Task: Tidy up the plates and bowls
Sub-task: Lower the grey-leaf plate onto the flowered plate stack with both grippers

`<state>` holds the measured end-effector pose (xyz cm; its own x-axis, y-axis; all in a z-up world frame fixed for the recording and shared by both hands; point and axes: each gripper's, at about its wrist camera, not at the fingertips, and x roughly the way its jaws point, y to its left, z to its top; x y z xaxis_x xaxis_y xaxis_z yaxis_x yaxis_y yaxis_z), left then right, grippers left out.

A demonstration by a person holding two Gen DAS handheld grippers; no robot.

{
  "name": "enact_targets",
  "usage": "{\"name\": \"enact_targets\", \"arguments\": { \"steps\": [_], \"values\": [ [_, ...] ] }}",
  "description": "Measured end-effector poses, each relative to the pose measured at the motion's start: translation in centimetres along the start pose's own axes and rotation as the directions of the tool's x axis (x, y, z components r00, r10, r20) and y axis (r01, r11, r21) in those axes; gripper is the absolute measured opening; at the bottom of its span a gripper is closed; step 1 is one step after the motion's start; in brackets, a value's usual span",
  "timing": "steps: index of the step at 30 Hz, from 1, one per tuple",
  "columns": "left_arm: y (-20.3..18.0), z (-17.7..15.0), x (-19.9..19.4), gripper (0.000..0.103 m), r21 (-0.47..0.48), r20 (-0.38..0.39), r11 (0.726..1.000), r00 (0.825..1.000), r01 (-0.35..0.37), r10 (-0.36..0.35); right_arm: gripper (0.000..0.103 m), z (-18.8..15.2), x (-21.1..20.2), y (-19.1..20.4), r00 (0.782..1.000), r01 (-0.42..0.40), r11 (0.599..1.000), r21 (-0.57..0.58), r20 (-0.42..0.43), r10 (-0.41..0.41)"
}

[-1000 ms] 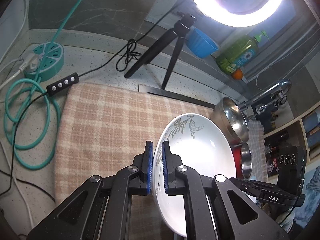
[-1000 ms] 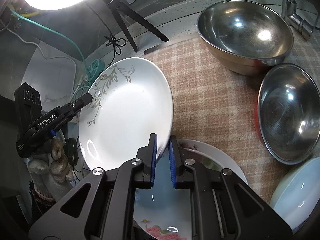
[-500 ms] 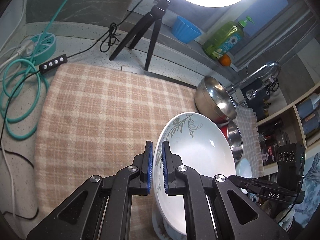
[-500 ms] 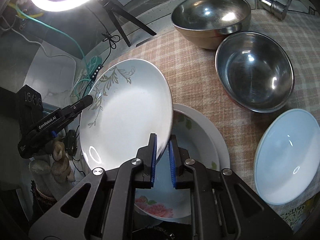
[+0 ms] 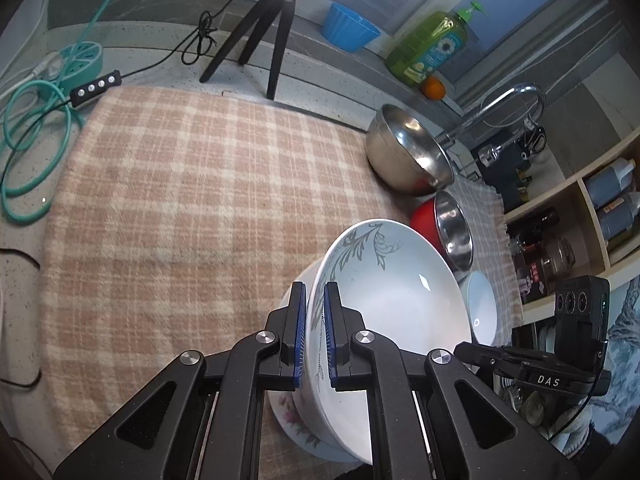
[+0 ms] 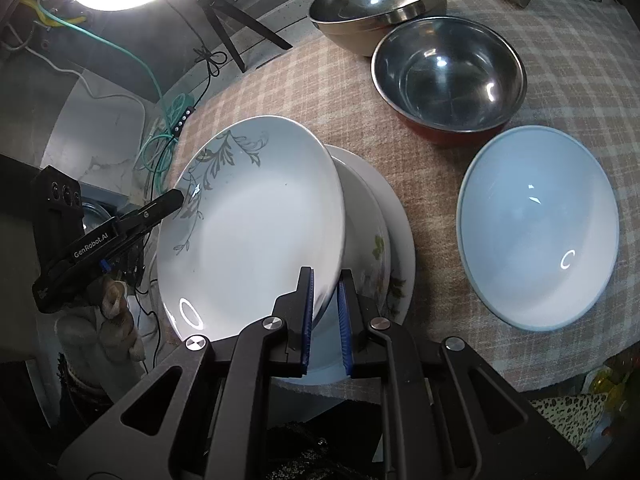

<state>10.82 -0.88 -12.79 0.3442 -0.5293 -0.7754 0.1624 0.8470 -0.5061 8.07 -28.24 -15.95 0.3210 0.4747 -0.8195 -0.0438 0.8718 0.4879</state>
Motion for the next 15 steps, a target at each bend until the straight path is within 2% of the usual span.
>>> {"name": "enact_targets", "arguments": {
  "steps": [15],
  "values": [
    [-0.6, -1.7, 1.6, 0.007, 0.018, -0.048, 1.0, 0.999, -0.007, 0.008, 0.012, -1.3, 0.2, -1.9, 0.999, 0.033, 0.999, 0.017, -0.018, -0.032]
  ]
}}
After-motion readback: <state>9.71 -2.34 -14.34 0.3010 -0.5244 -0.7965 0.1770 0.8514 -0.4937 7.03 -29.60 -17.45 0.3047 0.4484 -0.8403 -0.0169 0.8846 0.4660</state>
